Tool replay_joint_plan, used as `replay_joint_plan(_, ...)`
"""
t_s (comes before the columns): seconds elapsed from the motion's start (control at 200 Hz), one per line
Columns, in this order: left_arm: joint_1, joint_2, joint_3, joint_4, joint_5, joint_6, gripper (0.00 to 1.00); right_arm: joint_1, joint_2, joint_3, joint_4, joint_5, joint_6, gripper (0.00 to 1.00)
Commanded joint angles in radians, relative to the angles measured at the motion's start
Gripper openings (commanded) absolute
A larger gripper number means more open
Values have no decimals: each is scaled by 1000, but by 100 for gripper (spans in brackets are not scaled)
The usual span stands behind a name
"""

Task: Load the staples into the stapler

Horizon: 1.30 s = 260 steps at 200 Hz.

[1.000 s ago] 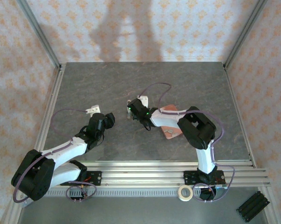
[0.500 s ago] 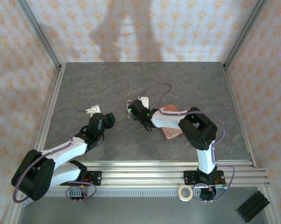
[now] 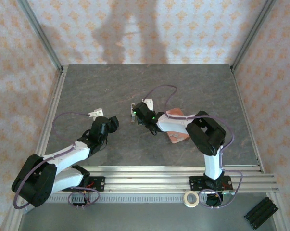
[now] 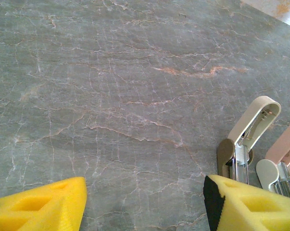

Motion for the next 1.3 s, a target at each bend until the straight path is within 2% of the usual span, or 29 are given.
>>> replay_joint_plan(0.0,8,-16,3,-3,-28,26,66,8,0,26,4,54,-23,17)
replay_joint_plan(0.641,7,-19,3,-8,-34,32,66,7,47,55,-1,51,-37,17)
replay_joint_plan(0.906,8,-34,-9,-4,-24,29,66,8,-47,35,-57,2,-5,17)
replay_joint_plan(1.176,8,-87,-35,30,141,124,66,8,-161,-6,-266,-120,98,17)
replay_joint_plan(1.296,8,-120,-45,10,165,134,66,9,-168,-15,-368,-183,148,17)
